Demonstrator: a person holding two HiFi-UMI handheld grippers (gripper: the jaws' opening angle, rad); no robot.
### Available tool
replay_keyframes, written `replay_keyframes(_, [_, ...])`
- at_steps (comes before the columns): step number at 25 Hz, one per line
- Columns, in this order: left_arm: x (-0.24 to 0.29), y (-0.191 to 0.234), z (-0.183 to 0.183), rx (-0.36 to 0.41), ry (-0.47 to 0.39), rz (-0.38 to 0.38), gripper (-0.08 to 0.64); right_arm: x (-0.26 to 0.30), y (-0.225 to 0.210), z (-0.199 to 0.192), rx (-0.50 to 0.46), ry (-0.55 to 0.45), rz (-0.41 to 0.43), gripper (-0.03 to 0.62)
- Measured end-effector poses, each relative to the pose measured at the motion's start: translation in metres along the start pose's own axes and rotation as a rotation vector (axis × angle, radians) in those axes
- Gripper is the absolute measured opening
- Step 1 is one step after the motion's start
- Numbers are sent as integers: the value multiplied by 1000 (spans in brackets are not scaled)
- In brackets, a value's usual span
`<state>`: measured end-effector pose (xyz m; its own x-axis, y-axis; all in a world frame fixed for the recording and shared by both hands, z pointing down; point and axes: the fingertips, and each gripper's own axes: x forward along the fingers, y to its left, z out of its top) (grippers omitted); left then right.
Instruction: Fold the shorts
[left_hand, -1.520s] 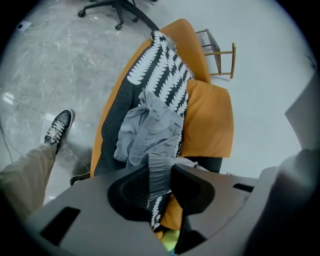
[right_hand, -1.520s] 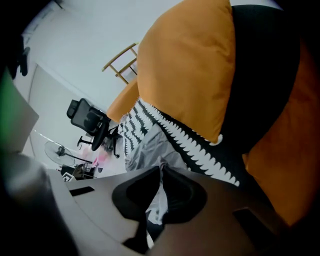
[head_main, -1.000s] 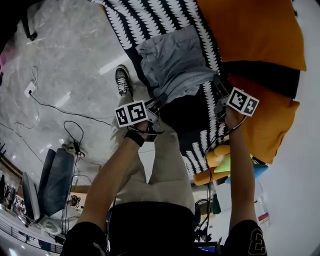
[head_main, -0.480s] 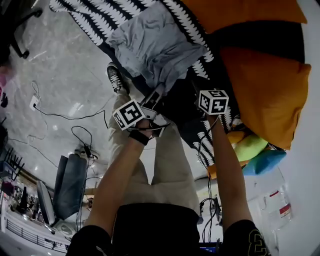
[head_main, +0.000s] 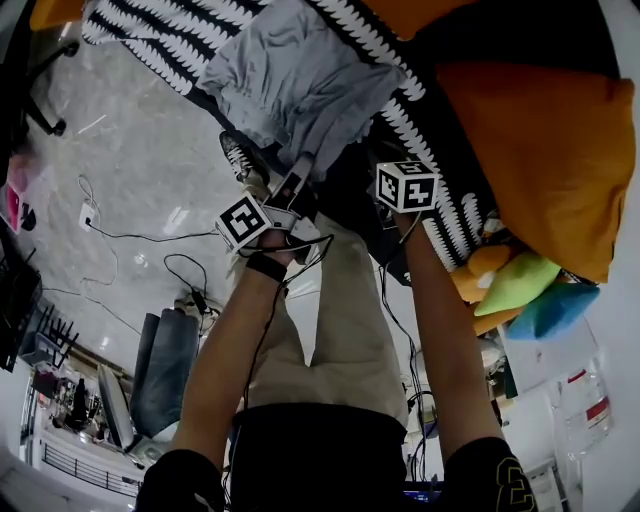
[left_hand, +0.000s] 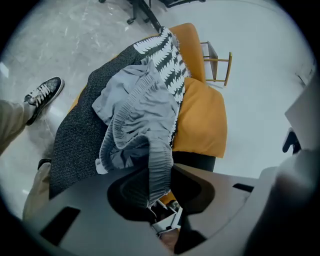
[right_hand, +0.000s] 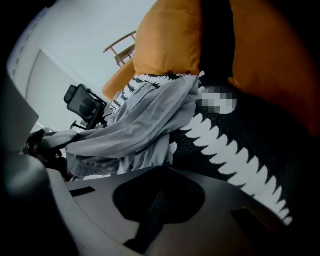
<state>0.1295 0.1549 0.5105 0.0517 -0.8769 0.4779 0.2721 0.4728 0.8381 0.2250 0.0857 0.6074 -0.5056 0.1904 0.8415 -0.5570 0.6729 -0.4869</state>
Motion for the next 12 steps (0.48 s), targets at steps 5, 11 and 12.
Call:
replay_keyframes(5, [-4, 27, -14, 72, 40, 98, 110, -17, 11, -47, 192, 32, 75, 17])
replay_keyframes(11, [-2, 53, -48, 127, 143, 162, 110, -27, 27, -92, 505, 12, 185, 15])
replay_keyframes(12, [-2, 59, -52, 145, 158, 176, 110, -26, 29, -98, 525, 13, 192, 15])
